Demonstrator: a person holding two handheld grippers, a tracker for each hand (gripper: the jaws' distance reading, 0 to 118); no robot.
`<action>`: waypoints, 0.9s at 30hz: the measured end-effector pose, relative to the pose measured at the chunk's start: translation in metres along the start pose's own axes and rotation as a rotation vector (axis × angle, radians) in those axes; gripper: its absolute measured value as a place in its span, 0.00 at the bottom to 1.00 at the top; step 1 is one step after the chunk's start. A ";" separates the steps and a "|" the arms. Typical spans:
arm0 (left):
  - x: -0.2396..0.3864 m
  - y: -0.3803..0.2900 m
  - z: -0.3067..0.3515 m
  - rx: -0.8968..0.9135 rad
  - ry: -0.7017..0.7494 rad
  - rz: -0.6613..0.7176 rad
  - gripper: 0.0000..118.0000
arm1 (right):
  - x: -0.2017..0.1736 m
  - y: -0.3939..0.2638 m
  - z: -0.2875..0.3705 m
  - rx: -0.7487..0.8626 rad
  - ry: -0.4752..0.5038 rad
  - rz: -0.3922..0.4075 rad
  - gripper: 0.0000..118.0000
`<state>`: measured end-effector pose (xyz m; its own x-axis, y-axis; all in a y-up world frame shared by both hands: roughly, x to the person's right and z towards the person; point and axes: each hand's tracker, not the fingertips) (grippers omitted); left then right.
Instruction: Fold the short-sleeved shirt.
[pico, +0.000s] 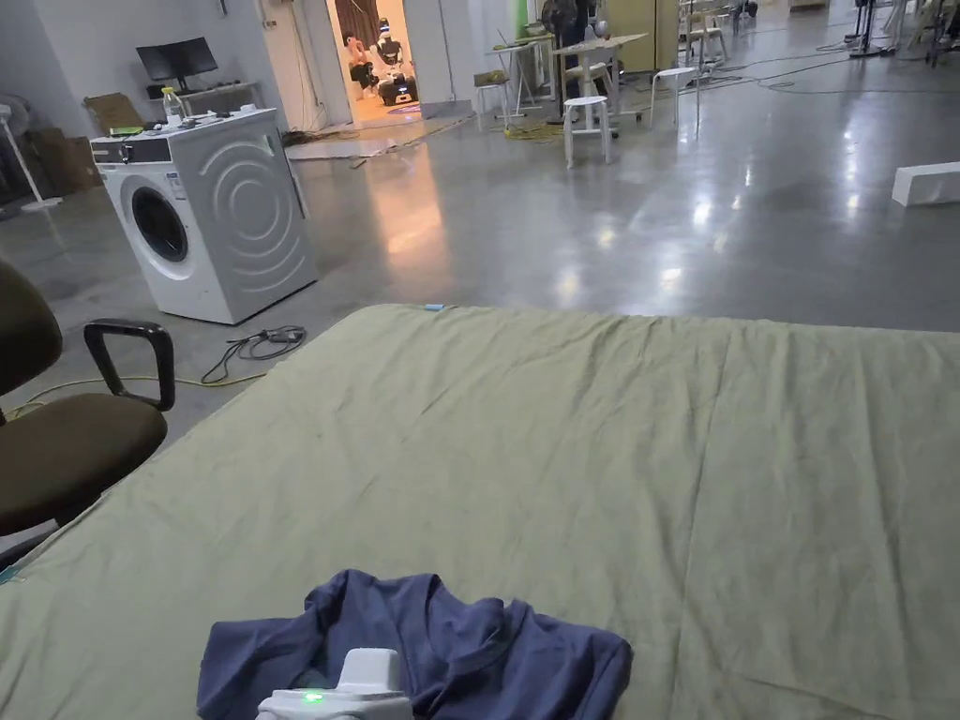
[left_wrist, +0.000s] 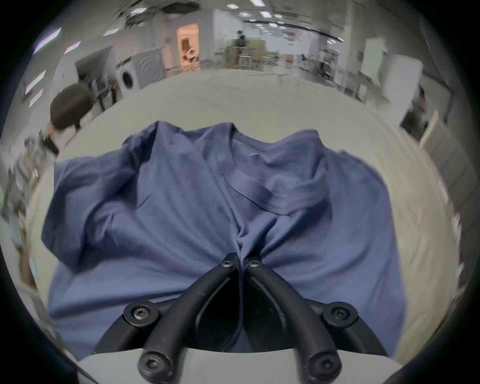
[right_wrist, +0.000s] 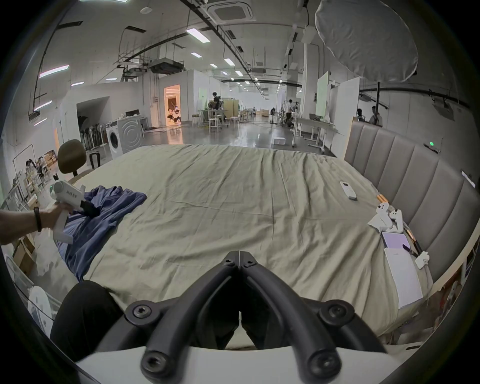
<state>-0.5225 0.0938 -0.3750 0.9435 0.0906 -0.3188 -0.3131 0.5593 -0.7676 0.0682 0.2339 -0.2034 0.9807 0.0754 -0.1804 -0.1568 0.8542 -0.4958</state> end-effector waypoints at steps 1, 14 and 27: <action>-0.011 0.004 0.004 -0.002 -0.047 0.112 0.01 | 0.000 0.000 0.004 0.016 0.000 0.007 0.00; -0.004 0.081 0.144 0.417 -0.585 0.504 0.01 | 0.032 -0.010 0.048 0.104 0.016 -0.125 0.00; 0.330 0.049 0.135 0.236 -0.885 -0.068 0.01 | 0.080 -0.047 0.106 0.126 -0.112 -0.233 0.00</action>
<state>-0.2117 0.2627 -0.4431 0.7289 0.5947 0.3392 -0.3156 0.7316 -0.6043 0.1665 0.2541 -0.1045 0.9965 -0.0801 0.0240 0.0830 0.9116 -0.4025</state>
